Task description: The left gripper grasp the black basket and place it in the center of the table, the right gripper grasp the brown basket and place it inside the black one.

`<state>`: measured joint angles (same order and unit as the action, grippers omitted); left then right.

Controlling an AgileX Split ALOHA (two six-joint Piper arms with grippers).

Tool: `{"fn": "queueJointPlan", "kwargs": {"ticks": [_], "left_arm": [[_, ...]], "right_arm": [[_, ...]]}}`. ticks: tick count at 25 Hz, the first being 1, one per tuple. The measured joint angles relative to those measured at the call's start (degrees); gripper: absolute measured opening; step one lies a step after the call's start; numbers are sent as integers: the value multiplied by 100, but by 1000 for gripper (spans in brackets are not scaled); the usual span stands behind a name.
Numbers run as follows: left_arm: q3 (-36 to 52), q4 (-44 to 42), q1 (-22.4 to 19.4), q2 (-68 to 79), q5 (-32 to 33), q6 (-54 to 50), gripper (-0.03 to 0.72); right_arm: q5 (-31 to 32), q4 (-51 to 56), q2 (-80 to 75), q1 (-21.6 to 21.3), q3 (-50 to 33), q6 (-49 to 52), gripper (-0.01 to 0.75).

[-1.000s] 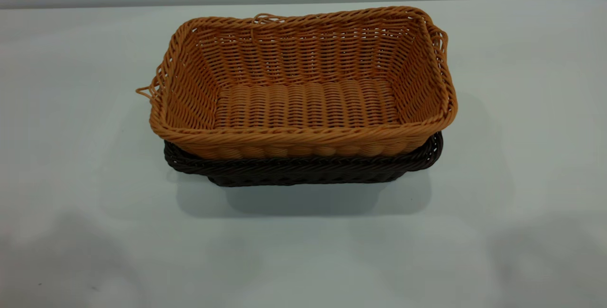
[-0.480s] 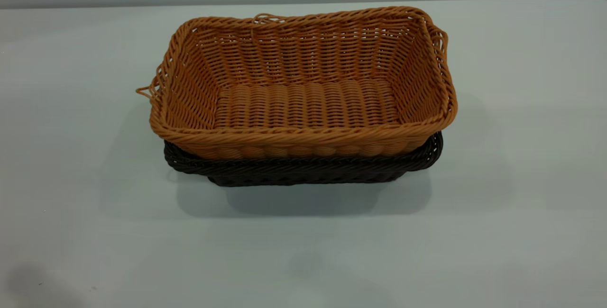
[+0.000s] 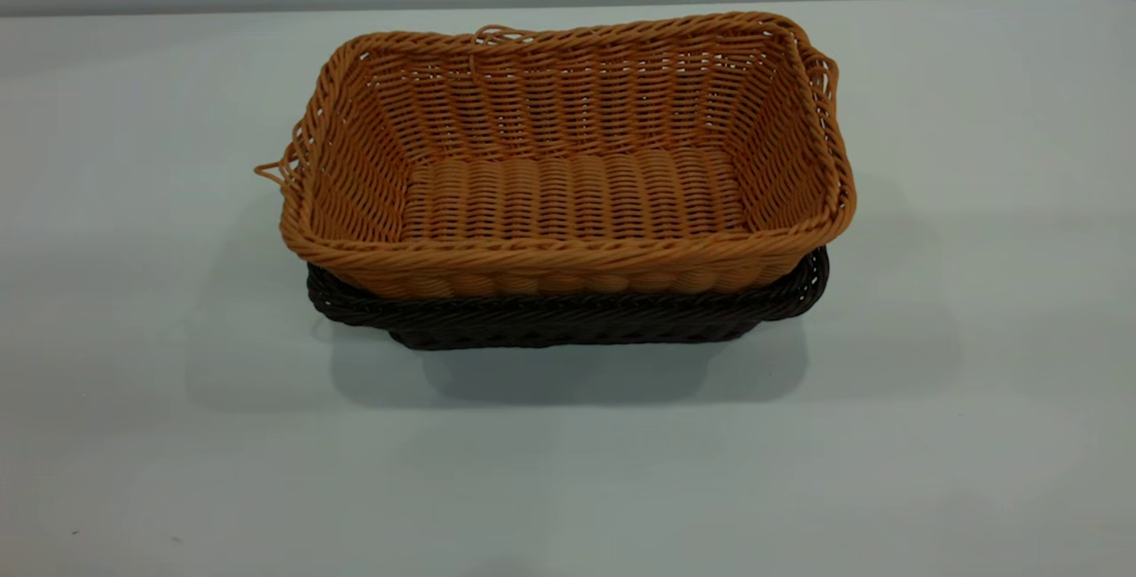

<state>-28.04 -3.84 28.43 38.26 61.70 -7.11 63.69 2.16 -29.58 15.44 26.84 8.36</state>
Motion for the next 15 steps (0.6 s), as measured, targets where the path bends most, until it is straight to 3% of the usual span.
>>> {"fn": "queueJointPlan", "kwargs": {"ticks": [15], "left_arm": [[0,49,0,-2098,132,2,391]], "right_arm": [[-5,0,33,0,-10,11,542]]}}
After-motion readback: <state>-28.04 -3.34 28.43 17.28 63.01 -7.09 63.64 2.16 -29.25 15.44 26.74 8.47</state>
